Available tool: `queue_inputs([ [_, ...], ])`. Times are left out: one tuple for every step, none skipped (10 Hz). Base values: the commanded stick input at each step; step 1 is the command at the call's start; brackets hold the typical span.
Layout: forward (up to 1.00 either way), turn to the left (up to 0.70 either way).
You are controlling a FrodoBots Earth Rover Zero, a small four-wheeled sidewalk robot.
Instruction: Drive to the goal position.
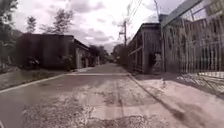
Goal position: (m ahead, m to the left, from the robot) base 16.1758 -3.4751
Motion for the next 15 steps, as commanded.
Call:
queue_inputs([
  [0.70,0.01],
  [0.70,0.01],
  [0.70,0.01],
  [0.70,0.01],
  [0.70,0.01],
  [0.70,0.01],
  [0.70,0.01],
  [0.70,0.01],
  [0.70,0.01],
  [0.70,0.01],
  [0.70,0.01],
  [0.70,0.01],
  [0.70,0.01],
  [0.70,0.01],
  [0.70,0.01],
])
